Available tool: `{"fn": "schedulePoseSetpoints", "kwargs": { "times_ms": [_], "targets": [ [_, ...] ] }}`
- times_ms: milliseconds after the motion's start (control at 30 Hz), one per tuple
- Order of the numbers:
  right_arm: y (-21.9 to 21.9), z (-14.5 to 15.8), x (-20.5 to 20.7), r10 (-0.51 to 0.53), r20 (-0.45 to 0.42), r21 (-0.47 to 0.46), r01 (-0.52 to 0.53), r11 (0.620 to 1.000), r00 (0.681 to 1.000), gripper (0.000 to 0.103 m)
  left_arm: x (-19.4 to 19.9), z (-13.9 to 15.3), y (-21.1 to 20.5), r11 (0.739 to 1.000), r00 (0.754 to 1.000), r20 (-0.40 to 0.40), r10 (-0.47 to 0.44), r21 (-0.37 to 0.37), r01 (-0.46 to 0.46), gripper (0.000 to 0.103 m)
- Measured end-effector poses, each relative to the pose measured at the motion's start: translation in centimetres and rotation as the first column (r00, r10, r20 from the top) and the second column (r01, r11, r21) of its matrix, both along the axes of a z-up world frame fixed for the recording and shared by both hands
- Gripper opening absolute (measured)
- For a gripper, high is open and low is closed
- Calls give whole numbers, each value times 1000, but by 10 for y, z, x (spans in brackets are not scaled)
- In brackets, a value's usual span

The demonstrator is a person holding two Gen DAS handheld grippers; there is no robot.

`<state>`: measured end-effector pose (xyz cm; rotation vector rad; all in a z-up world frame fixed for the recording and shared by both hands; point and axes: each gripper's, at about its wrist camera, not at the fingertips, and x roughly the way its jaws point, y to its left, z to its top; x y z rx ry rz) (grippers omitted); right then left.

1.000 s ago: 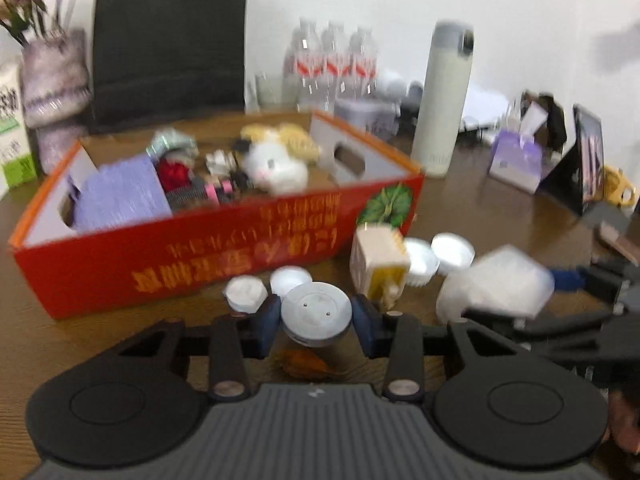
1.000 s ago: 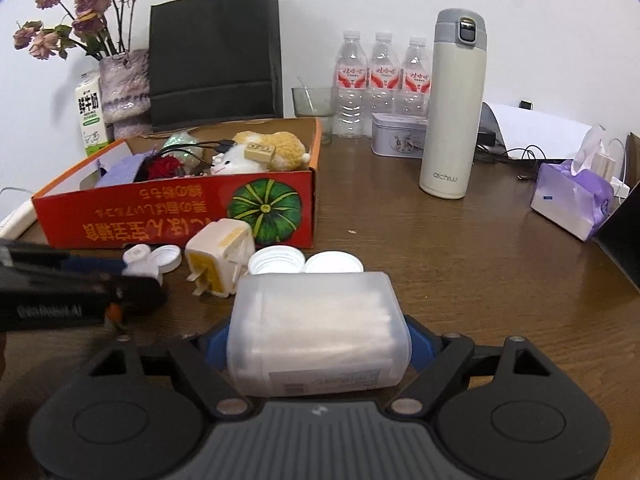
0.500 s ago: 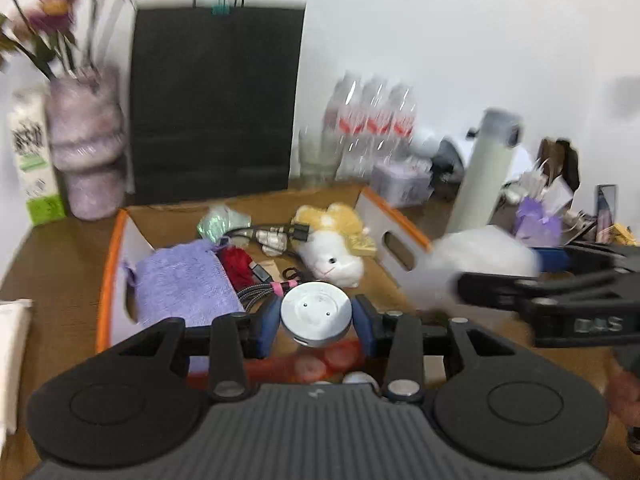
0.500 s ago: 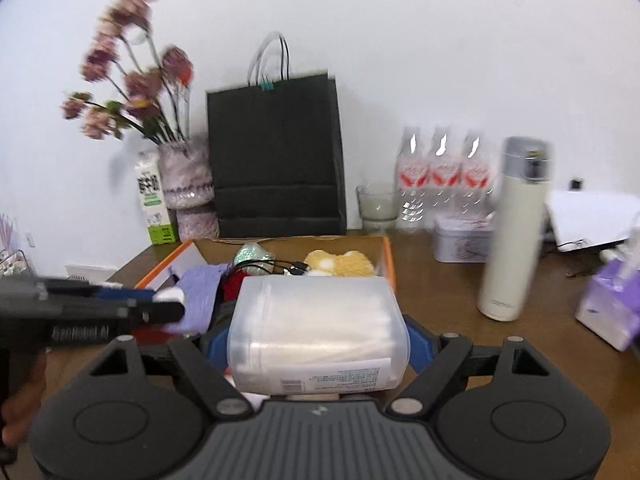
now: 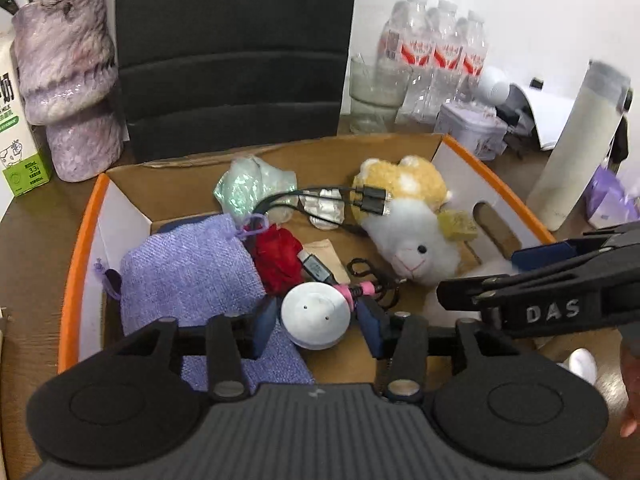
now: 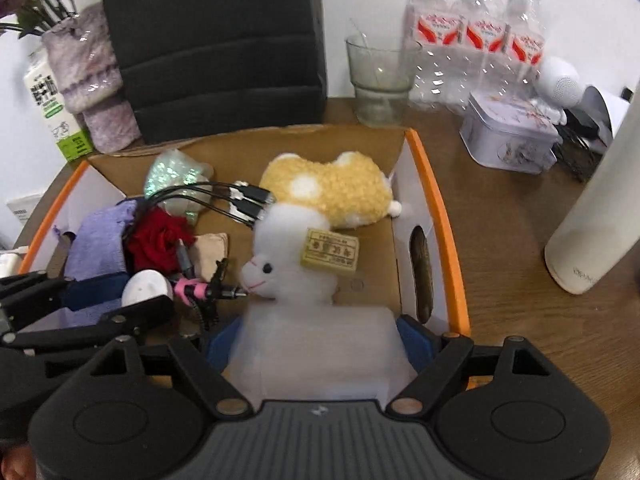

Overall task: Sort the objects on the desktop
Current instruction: 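Carry the white cap and clear box over the orange box and release both, then grasp the small orange pod with the left tool while the right tool grasps the yellow-white plug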

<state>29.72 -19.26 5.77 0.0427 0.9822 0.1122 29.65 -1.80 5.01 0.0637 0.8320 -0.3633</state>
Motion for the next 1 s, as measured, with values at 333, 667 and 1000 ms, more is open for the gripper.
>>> {"fn": "schedulePoseSetpoints", "kwargs": {
  "times_ms": [333, 667, 1000],
  "targets": [
    [-22, 48, -31, 4, 140, 74, -15, 997, 990, 86, -31, 35, 12, 999, 998, 61, 8, -51, -4, 66],
    [-29, 37, -127, 21, 274, 100, -50, 994, 961, 87, -140, 47, 30, 989, 958, 247, 146, -61, -135, 94],
    [-11, -34, -234, 121, 280, 4, -127, 992, 952, 88, -242, -22, 31, 987, 961, 228, 155, -67, -144, 97]
  ]
}}
